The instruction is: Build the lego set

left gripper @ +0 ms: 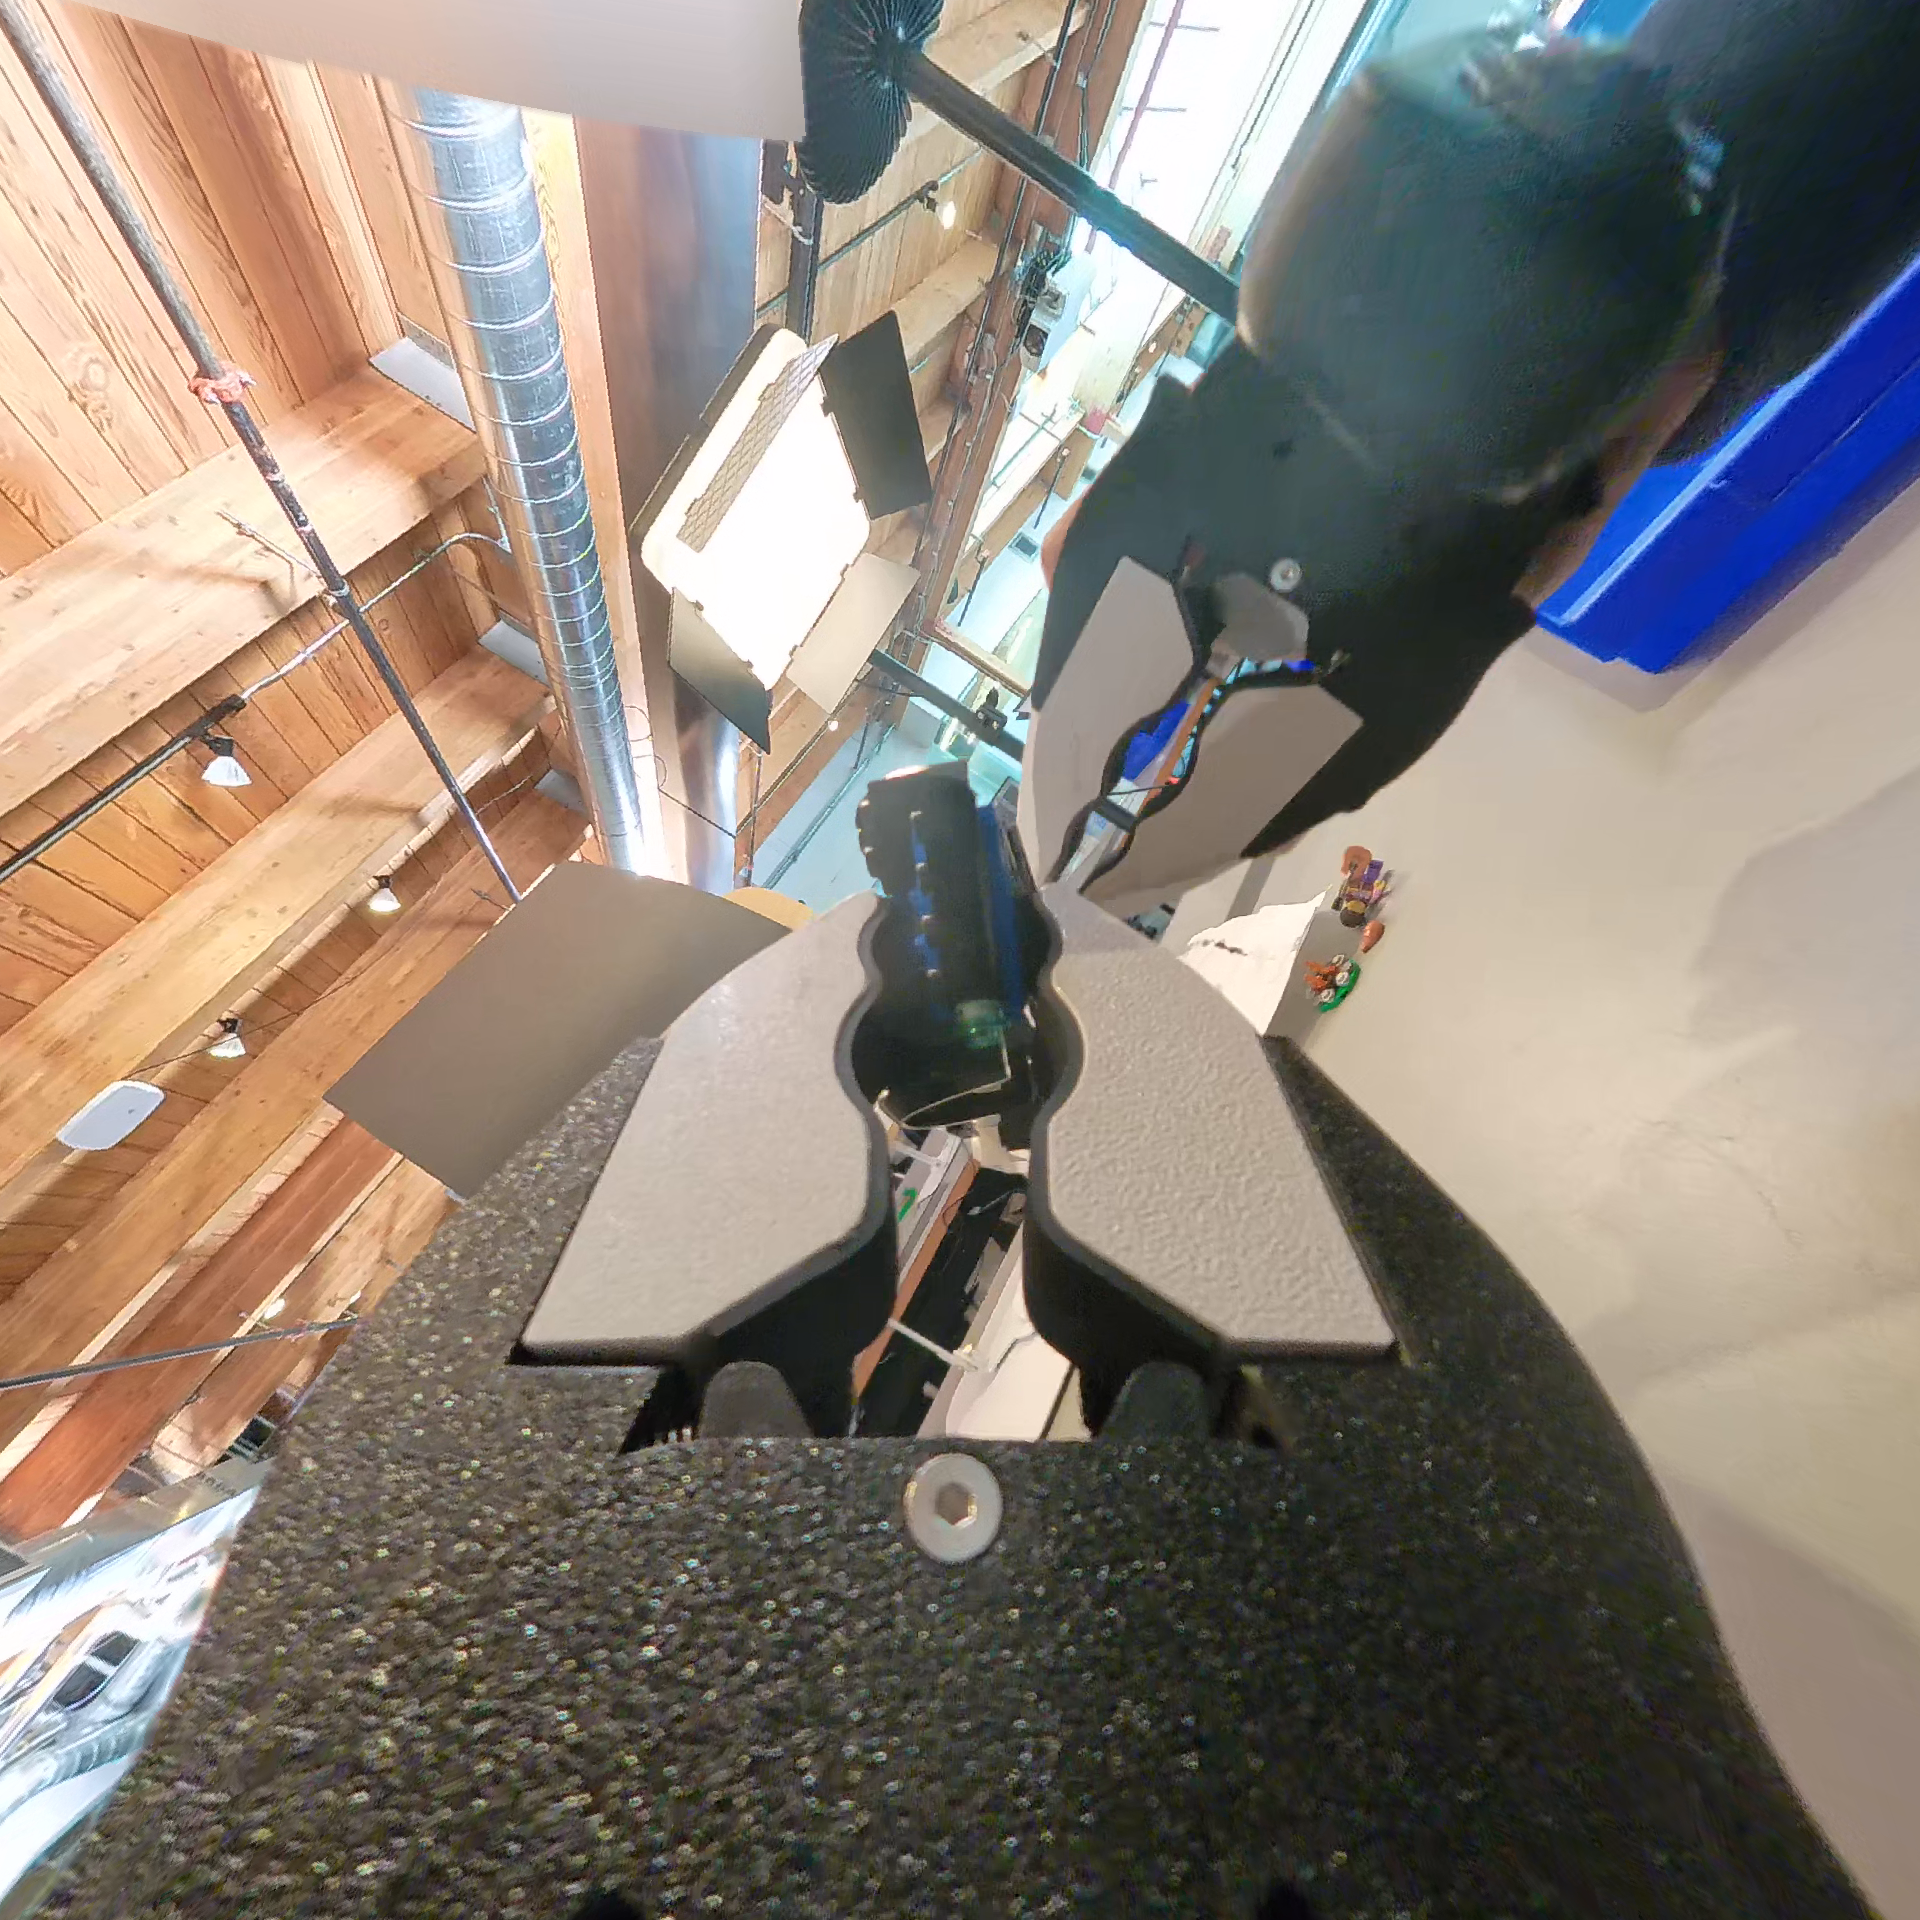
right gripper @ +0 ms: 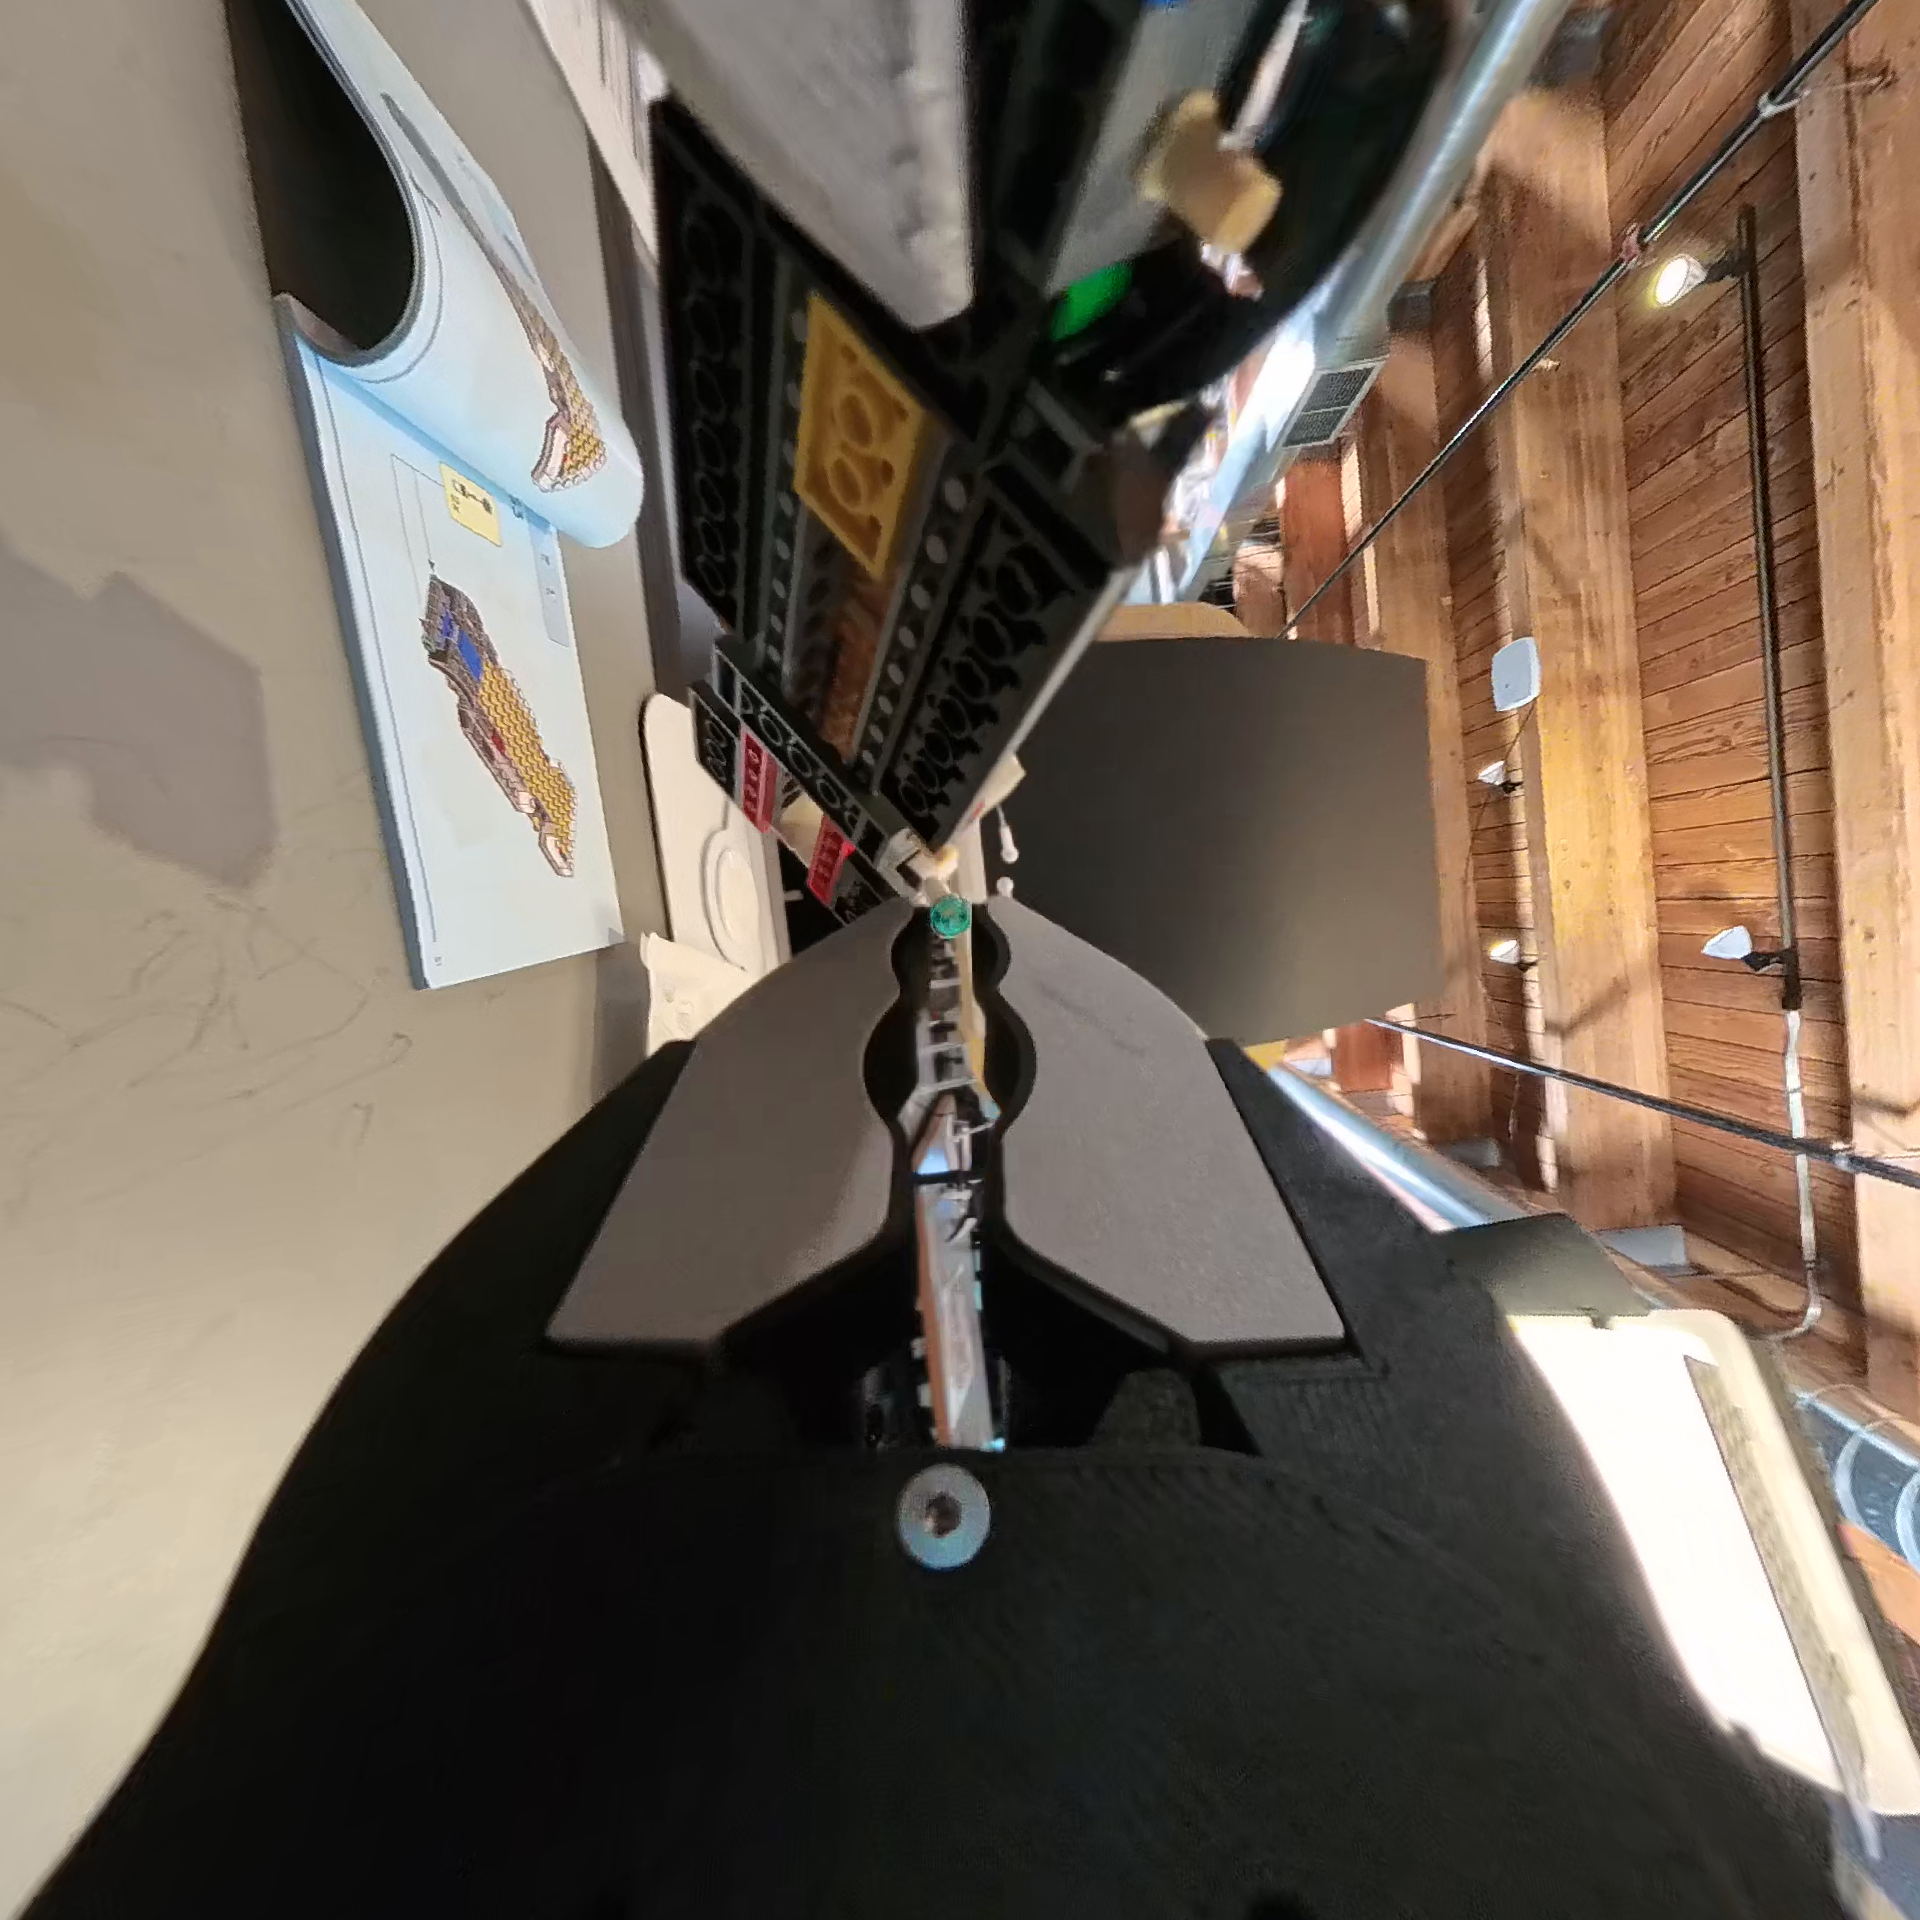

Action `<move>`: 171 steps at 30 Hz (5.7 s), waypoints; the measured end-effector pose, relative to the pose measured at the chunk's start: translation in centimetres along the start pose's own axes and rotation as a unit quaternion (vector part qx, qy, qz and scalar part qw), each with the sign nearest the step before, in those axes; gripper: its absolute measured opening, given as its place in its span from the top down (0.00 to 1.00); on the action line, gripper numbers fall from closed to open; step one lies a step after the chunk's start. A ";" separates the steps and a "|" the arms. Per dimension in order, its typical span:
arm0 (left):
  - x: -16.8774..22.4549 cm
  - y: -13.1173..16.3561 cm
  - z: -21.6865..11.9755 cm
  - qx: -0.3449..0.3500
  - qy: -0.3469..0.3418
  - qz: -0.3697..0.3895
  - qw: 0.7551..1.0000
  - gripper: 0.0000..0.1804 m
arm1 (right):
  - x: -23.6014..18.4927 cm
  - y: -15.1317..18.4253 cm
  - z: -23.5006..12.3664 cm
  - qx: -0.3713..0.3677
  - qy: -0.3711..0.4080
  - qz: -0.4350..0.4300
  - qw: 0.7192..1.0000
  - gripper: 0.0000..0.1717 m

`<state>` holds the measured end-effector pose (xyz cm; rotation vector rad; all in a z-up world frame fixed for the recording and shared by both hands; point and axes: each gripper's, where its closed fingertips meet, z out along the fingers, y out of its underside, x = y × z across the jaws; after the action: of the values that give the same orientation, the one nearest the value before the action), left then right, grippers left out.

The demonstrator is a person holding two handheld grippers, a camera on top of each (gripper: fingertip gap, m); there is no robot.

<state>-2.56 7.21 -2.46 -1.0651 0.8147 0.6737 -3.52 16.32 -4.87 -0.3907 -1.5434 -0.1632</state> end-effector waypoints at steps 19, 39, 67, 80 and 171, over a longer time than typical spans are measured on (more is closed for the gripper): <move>0.8 1.9 -0.2 -0.017 -0.027 0.077 0.997 0.87 | 1.3 -7.1 -6.1 0.112 -0.367 0.517 0.765 0.96; 0.4 2.6 0.0 -0.062 -0.078 0.195 0.976 0.87 | -1.1 -8.1 -5.3 0.059 -0.378 0.616 0.689 0.96; 1.0 3.8 0.8 -0.146 -0.064 0.246 0.956 0.88 | -1.7 -6.6 -4.5 -0.027 -0.354 0.544 0.760 0.96; 0.2 3.7 0.9 -0.157 -0.103 0.154 0.970 0.87 | -0.6 -6.9 -4.3 -0.014 -0.328 0.549 0.769 0.96; 1.4 2.3 0.8 -0.107 -0.034 0.210 0.971 0.87 | -1.9 -6.2 -5.2 0.009 -0.297 0.425 0.855 0.96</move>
<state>-3.46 8.85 -4.55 -1.0641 0.9325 1.1729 -0.82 8.47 -5.81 -1.1508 -1.8129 0.7305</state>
